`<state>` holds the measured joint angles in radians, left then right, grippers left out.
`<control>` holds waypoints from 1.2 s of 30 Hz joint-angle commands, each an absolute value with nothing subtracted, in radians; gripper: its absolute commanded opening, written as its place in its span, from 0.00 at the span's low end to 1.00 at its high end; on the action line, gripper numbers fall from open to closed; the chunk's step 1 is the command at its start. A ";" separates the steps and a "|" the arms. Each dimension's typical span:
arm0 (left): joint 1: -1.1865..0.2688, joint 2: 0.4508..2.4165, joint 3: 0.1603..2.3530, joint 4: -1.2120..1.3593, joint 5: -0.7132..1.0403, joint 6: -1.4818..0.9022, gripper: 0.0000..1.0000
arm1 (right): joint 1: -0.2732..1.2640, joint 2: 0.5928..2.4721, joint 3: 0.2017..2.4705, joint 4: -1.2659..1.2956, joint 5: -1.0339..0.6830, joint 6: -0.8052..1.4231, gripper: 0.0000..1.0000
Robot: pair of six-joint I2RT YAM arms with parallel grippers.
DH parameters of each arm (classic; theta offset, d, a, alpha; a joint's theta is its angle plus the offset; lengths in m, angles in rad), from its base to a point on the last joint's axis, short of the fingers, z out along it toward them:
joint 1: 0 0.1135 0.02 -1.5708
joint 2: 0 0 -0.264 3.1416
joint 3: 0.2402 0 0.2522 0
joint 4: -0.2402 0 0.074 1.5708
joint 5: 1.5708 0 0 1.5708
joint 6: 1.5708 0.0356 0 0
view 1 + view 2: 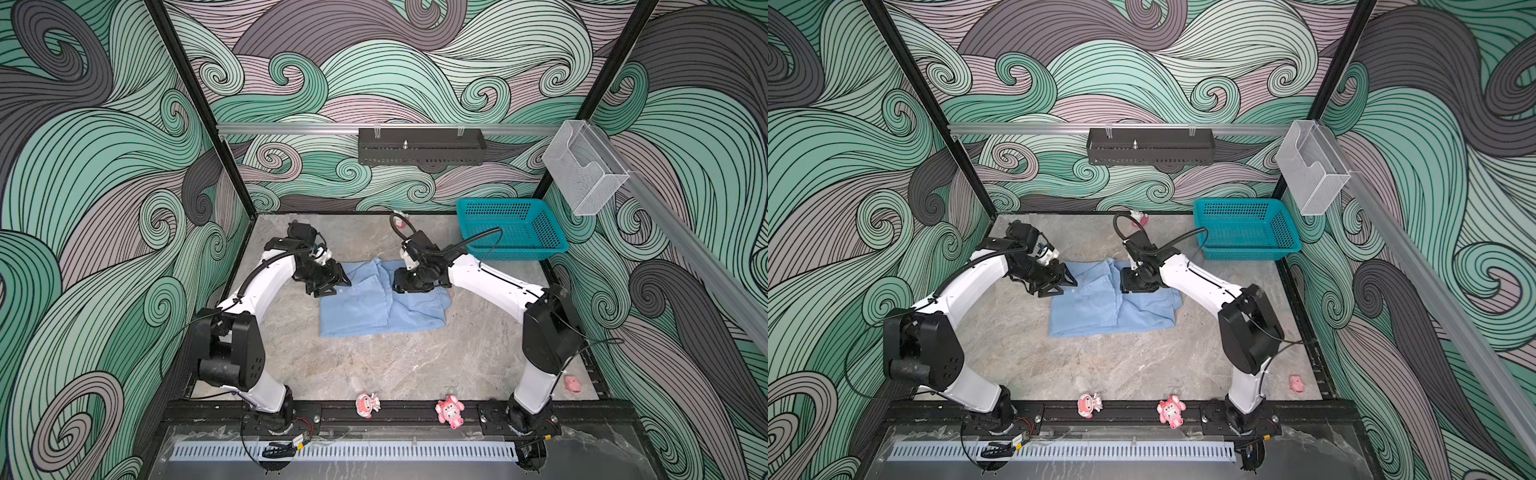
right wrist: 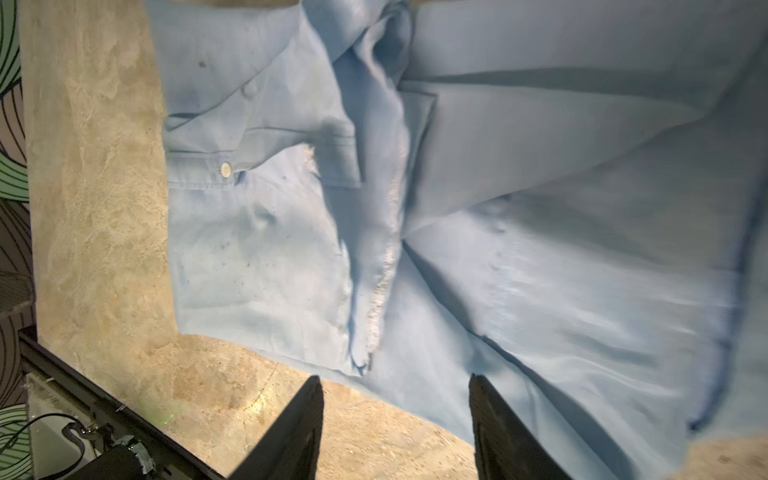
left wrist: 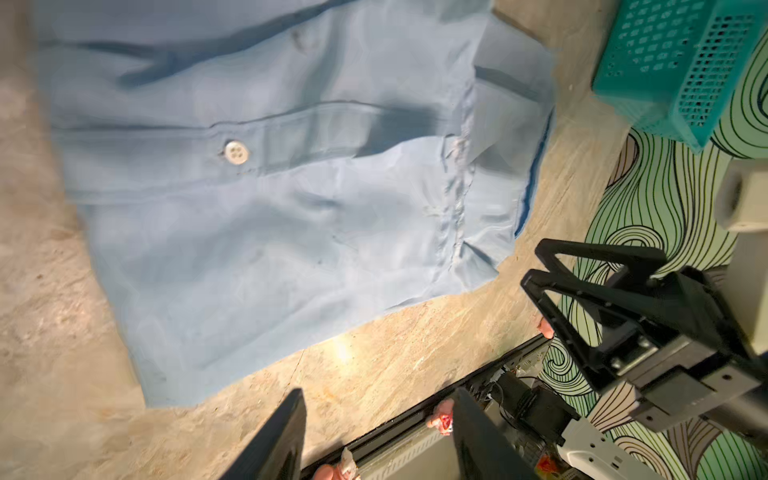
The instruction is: Fold and stack the long sleeve shirts
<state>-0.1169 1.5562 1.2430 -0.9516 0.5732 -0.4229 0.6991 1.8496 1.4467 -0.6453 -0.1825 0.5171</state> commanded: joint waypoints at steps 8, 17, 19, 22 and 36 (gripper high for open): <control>0.013 1.439 1.174 -0.998 0.637 -0.408 0.59 | 0.745 2.055 1.537 -0.626 -0.268 0.617 0.55; 0.055 1.437 1.145 -1.025 0.644 -0.376 0.59 | 0.800 1.930 1.553 -0.736 -0.215 0.650 0.00; 0.055 1.448 1.135 -1.012 0.647 -0.386 0.59 | 0.805 1.905 1.549 -0.774 -0.212 0.664 0.00; 0.054 1.460 1.130 -0.995 0.650 -0.404 0.59 | 0.813 1.876 1.523 -0.789 -0.225 0.691 0.00; 0.020 1.548 1.117 -0.973 0.597 -0.438 0.58 | 0.775 1.969 1.433 -0.781 -0.154 0.660 0.03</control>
